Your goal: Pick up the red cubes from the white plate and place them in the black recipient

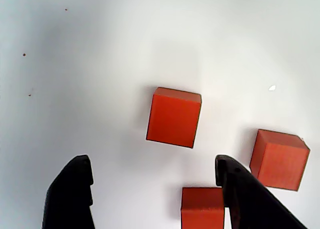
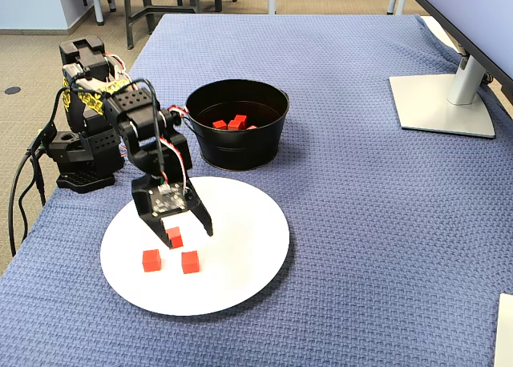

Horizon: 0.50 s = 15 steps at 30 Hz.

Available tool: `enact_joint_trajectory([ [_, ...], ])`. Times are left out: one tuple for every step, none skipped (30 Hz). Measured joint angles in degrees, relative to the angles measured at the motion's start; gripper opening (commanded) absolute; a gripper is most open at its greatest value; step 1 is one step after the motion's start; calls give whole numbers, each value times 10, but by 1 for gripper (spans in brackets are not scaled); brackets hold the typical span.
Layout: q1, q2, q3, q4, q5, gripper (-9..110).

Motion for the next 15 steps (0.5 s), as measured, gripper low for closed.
enact_joint_trajectory([
  [-1,-3,0,-7,-10,24],
  [-4,-7,0,-15,-16,24],
  [-6,-12,-1,-20,-22,24],
  [-9,-17,-1,-25,-29,24],
  [-11,-19,-1,-26,-36,24],
  [-12,-20,-1,-29,-42,25],
  [-13,-23,-1,-32,-48,25],
  [-13,-27,-1,-36,-54,25],
  [-14,-31,-1,-40,-57,25],
  [-14,-33,-1,-47,-61,25],
  [-13,-34,-1,-52,-63,25],
  [-13,-34,1,-57,-66,25],
  [-13,-34,4,-61,-67,25],
  [-13,-34,7,-64,-68,25],
  [-13,-34,10,-67,-68,25],
])
